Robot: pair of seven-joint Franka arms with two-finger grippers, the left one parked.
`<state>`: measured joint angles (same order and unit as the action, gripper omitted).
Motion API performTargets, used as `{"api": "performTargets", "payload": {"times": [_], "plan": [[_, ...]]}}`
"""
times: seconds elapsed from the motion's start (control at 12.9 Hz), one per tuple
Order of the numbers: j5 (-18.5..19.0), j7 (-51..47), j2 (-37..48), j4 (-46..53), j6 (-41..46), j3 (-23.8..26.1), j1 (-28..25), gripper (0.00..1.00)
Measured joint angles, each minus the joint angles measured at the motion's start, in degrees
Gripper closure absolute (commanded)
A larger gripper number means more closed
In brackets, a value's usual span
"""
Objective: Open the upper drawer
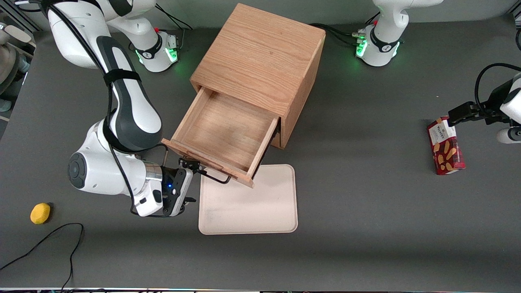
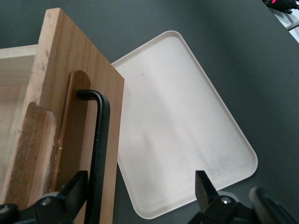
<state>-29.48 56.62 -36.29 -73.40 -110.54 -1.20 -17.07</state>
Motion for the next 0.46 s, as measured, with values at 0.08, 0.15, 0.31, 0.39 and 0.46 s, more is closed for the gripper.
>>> {"api": "performTargets", "payload": {"times": [0.08,0.15,0.31,0.39,0.46], "plan": [[0.00,0.03,0.00,0.01,-0.13,0.00,0.25,0.00],[0.00,0.08,-0.02,0.01,-0.29,0.00,0.45,0.00],[0.00,0.12,-0.05,0.01,-0.49,0.00,0.88,0.00],[0.00,0.21,-0.05,0.03,-0.60,0.00,1.13,0.00],[0.00,0.27,-0.05,0.09,-0.62,0.00,1.32,0.00]]}}
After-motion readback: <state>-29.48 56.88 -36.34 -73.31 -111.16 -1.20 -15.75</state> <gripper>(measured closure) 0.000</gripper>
